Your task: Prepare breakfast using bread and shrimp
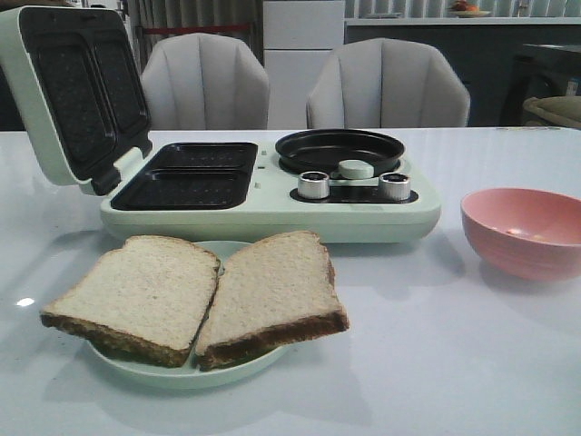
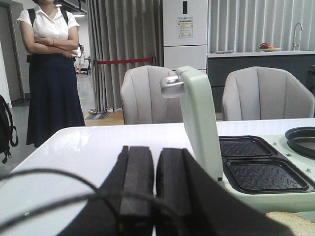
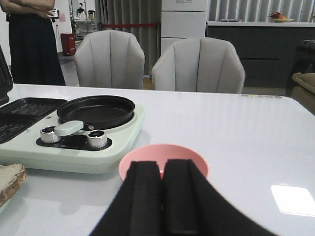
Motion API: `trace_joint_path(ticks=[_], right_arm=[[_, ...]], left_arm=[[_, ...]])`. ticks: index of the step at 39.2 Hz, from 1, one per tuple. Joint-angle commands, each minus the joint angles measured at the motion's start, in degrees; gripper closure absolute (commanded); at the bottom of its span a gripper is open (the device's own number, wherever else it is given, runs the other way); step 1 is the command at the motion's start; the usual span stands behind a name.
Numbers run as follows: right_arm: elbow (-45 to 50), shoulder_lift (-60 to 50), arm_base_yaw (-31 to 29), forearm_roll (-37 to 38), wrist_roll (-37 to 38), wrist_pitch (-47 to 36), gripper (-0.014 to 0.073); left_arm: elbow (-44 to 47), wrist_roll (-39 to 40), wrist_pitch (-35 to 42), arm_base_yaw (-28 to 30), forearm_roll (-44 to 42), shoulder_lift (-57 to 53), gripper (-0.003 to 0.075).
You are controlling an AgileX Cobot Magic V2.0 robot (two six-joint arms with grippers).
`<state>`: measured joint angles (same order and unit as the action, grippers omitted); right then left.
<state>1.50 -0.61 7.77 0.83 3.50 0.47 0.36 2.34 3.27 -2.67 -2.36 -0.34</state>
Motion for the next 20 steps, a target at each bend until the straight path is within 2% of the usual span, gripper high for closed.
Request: trace_joint_path(ticks=[1,20], right_arm=[[-0.92,-1.22,-0.34,-0.08,-0.34,-4.73,0.0462],[-0.92,-1.22,-0.34,-0.08,-0.34,-4.73,0.0462]], left_arm=[[1.19,0.52,4.66,-0.34,0.2,-0.32,0.0608],[1.08,0.52,5.19,-0.34,1.36,-0.32,0.0608]])
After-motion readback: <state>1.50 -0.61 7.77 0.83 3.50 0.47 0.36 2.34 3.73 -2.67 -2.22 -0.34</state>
